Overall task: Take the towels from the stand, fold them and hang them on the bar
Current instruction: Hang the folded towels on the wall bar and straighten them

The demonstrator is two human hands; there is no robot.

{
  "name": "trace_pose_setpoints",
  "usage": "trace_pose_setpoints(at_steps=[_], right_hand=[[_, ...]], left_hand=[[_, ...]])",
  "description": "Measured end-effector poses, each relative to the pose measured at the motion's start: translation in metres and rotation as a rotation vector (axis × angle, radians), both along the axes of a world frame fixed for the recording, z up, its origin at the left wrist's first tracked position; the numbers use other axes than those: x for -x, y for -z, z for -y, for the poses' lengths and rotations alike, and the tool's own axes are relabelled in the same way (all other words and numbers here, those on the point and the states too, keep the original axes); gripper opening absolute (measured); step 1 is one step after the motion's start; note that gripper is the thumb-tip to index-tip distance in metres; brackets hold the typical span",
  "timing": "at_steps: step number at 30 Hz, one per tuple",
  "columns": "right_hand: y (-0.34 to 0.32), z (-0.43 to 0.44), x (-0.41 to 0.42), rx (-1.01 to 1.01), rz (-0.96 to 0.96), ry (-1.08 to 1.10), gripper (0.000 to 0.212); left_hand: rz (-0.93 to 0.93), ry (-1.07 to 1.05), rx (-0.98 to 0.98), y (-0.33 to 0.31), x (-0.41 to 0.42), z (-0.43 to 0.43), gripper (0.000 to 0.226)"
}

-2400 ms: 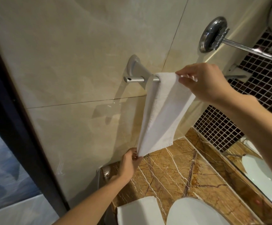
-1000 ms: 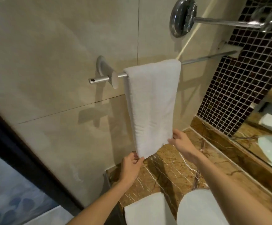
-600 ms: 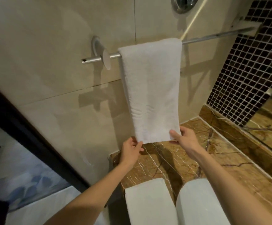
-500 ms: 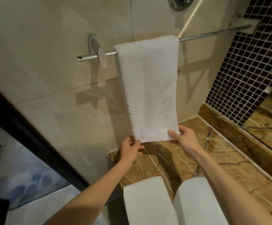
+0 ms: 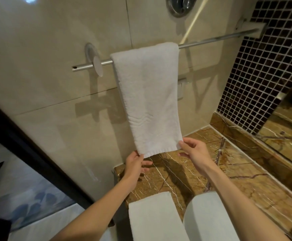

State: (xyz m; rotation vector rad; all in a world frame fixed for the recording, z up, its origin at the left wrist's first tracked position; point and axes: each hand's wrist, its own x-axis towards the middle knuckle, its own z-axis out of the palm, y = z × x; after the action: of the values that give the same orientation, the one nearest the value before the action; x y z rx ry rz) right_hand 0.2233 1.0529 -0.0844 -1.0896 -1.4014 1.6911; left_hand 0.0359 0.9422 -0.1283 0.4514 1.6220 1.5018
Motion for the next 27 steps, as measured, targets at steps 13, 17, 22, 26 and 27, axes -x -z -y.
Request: trace_pose_setpoints(at_steps=[13, 17, 22, 26, 27], right_hand=[[-0.005, -0.003, -0.009, 0.003, 0.033, 0.13, 0.013], [-0.007, -0.002, -0.012, 0.033, -0.012, 0.133, 0.015], [-0.009, 0.0, -0.014, 0.026, -0.001, 0.099, 0.013], [-0.011, 0.0, -0.019, 0.018, 0.008, 0.087, 0.017], [-0.011, 0.0, -0.019, 0.013, 0.012, 0.09, 0.016]], left_hand=[[0.096, -0.091, -0.057, -0.009, -0.003, 0.002, 0.032], [-0.045, 0.011, -0.047, -0.009, -0.018, 0.006, 0.041], [-0.193, -0.04, -0.07, -0.011, -0.028, 0.002, 0.019], [-0.254, -0.053, -0.061, -0.012, -0.024, 0.003, 0.006], [-0.264, -0.052, -0.056, -0.012, -0.024, 0.003, 0.006]])
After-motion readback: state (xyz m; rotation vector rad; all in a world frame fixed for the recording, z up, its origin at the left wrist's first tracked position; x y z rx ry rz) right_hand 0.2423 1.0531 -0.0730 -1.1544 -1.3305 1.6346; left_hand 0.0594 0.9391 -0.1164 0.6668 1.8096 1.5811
